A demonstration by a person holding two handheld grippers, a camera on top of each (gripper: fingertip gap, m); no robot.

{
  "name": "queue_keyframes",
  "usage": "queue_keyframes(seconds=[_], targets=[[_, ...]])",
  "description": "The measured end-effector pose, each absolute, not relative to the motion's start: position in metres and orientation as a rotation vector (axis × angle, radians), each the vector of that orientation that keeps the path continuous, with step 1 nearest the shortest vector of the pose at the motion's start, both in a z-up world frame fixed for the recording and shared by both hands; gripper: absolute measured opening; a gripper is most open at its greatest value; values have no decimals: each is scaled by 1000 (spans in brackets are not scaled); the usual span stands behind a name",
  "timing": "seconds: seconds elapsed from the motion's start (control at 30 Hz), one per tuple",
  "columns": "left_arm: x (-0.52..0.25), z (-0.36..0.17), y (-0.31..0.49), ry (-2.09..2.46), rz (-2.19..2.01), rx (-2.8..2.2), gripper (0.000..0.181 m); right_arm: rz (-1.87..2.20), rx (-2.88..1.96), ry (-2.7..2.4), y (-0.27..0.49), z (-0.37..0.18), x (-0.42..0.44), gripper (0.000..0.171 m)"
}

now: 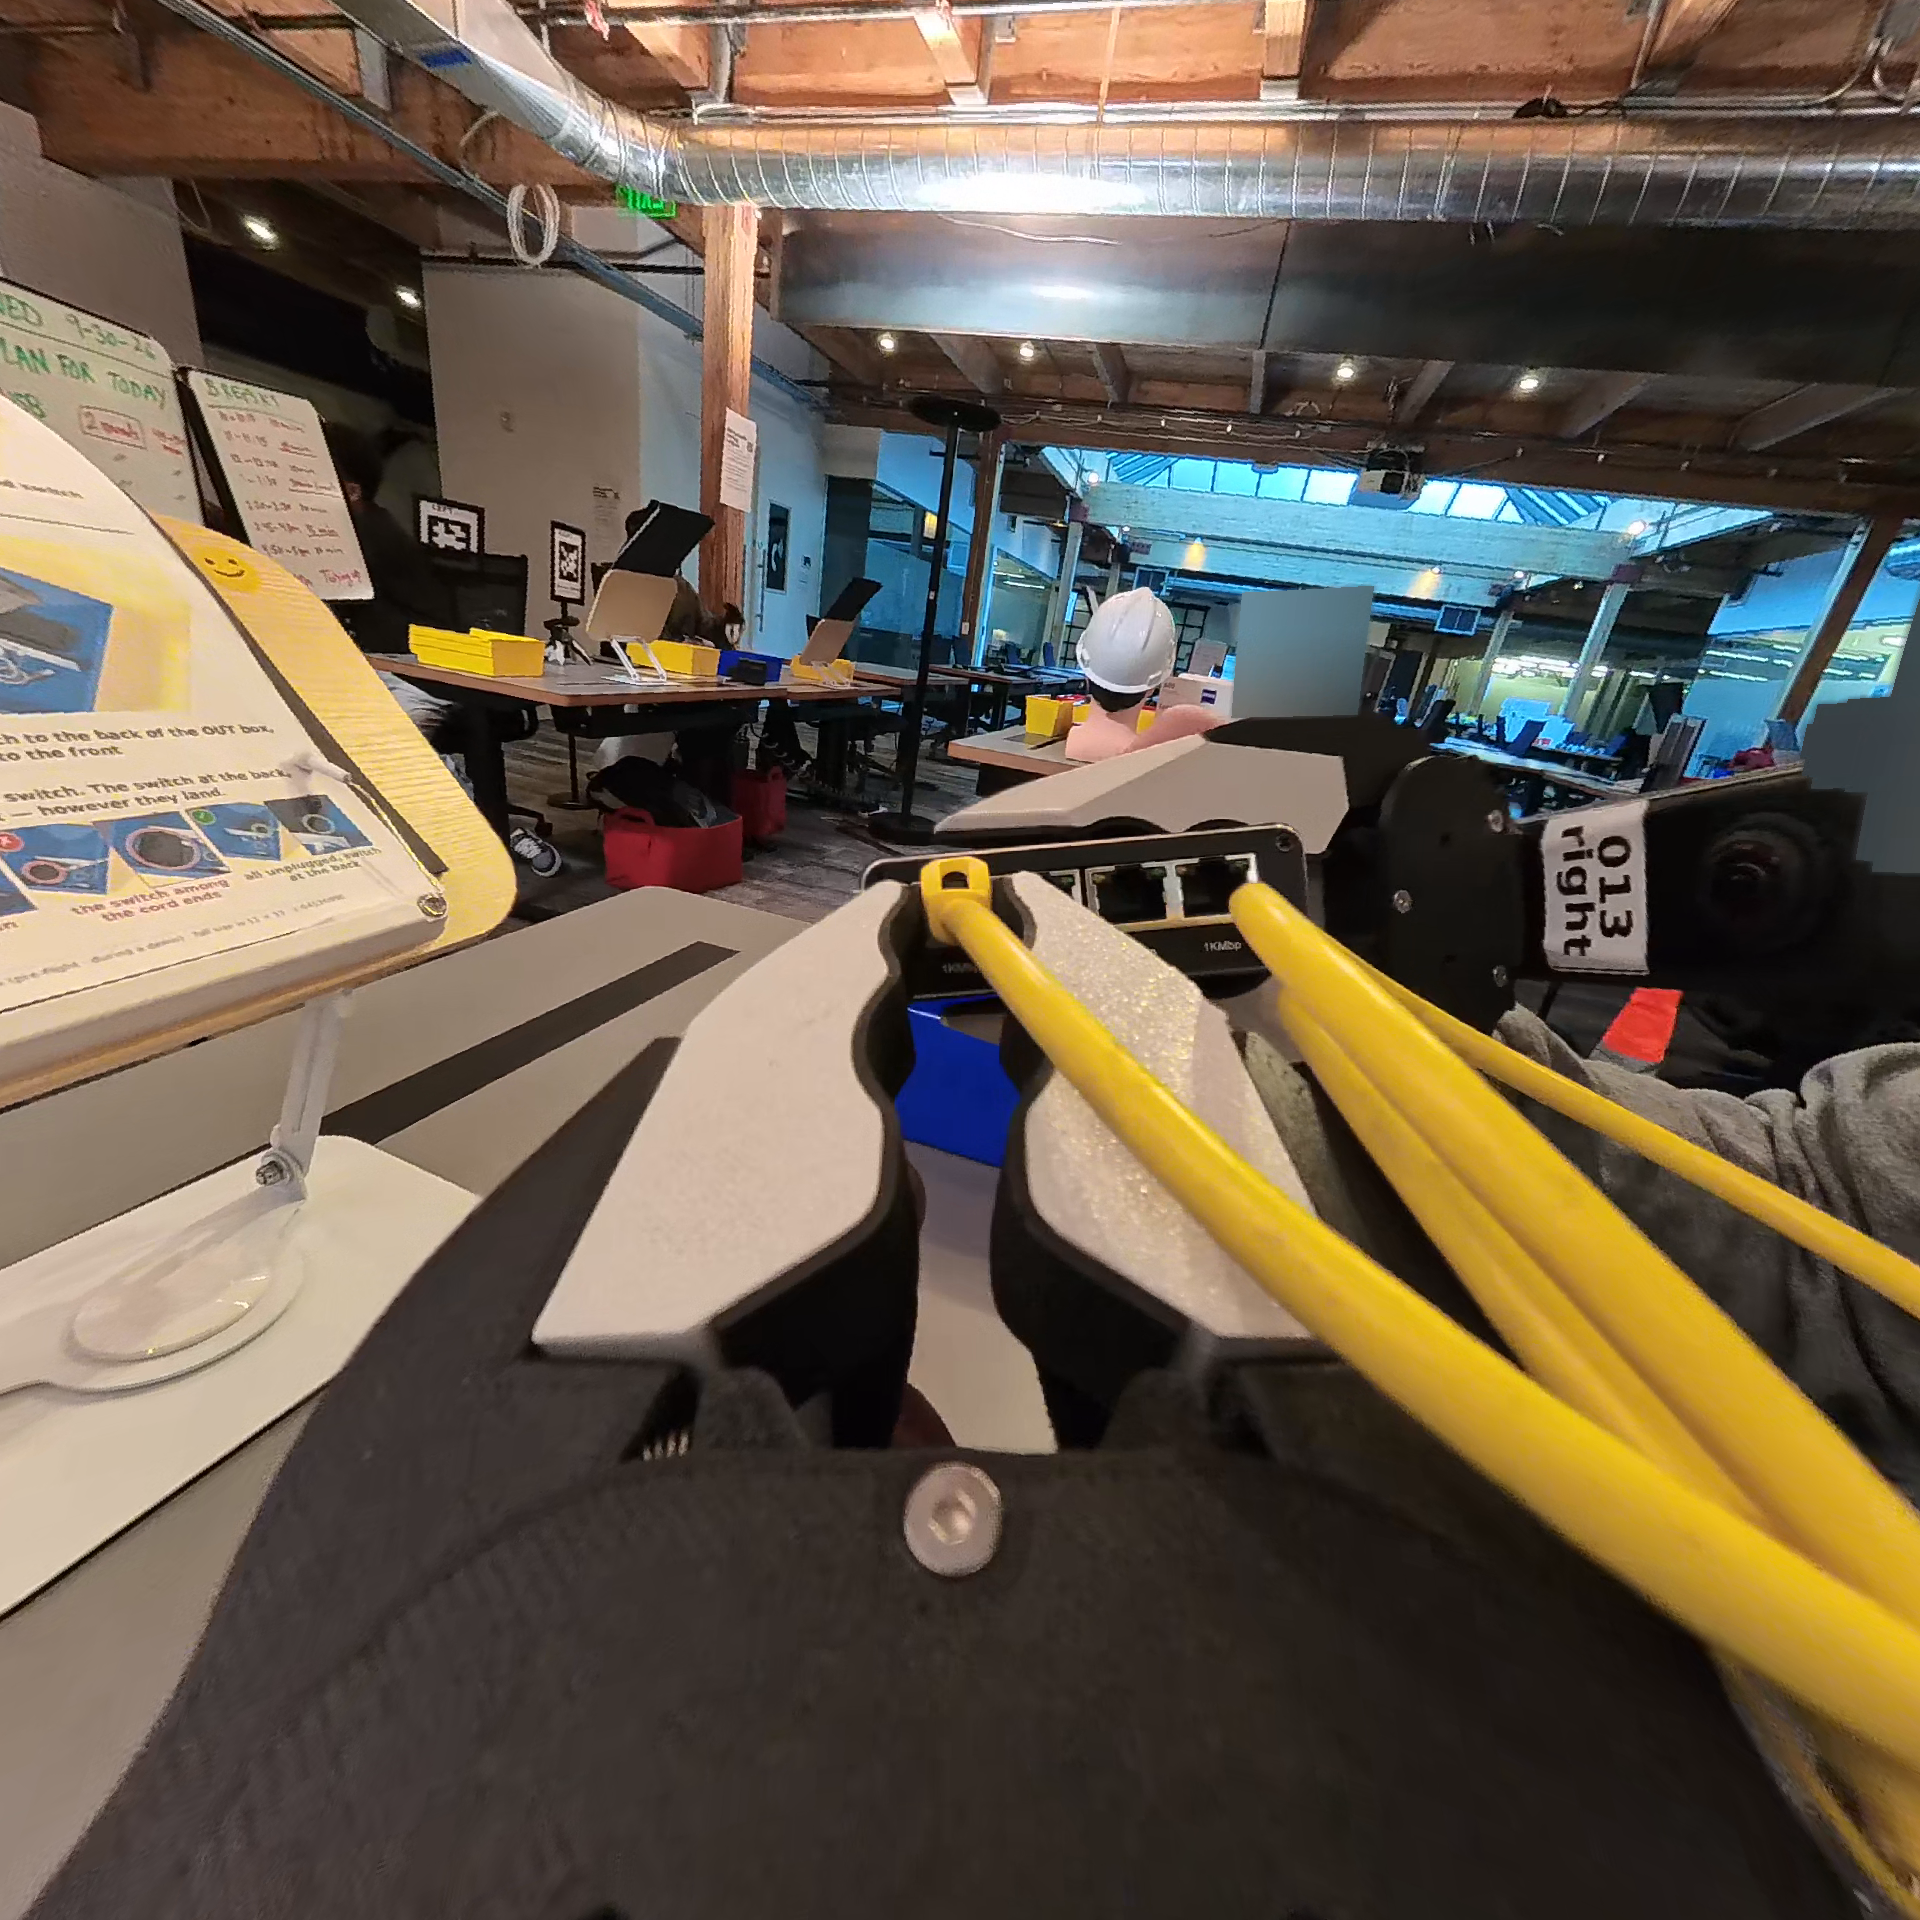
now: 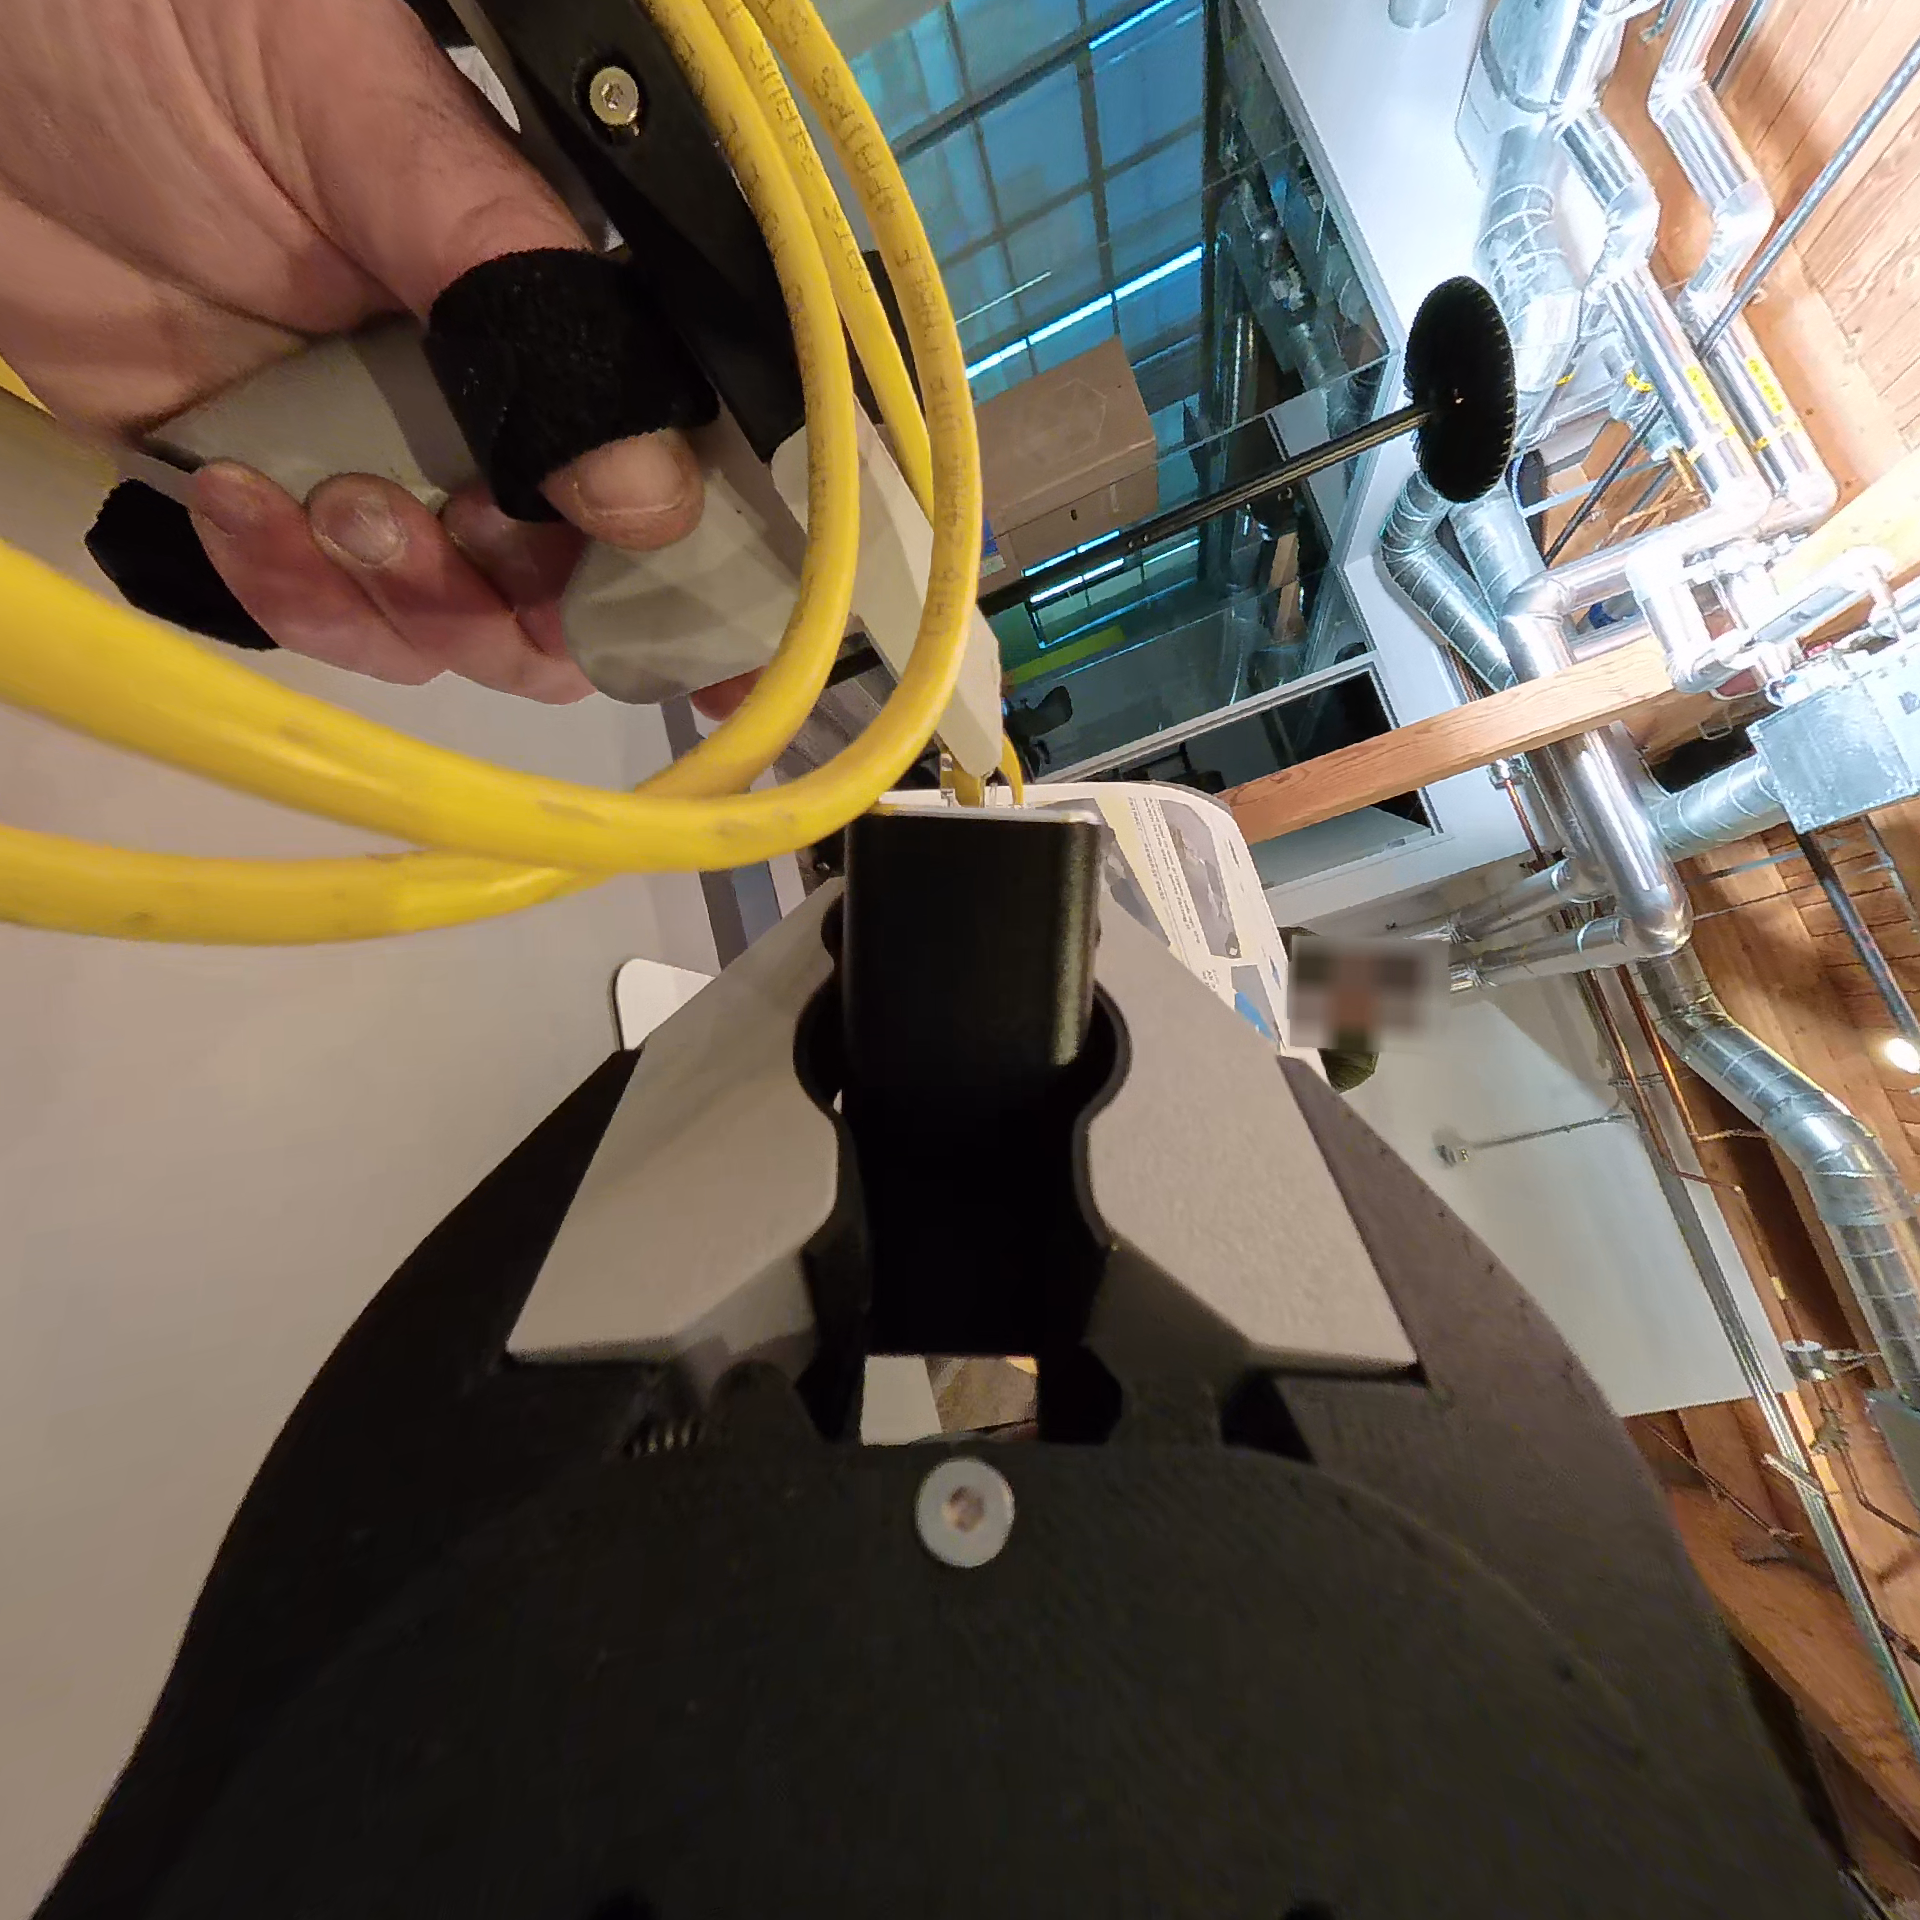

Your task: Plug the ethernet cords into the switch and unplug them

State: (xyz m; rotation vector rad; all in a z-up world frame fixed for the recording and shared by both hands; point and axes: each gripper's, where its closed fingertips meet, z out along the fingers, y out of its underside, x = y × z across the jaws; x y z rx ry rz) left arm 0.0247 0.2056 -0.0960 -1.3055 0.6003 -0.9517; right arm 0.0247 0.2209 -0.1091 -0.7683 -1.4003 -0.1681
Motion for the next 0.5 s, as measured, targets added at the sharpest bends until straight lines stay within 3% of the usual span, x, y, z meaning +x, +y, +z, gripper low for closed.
queue_keyframes(seconds=[0.5], targets=[[25,-101,210,637,-911,-1359,13,-170,-763,-1427,225,-115,24,32]])
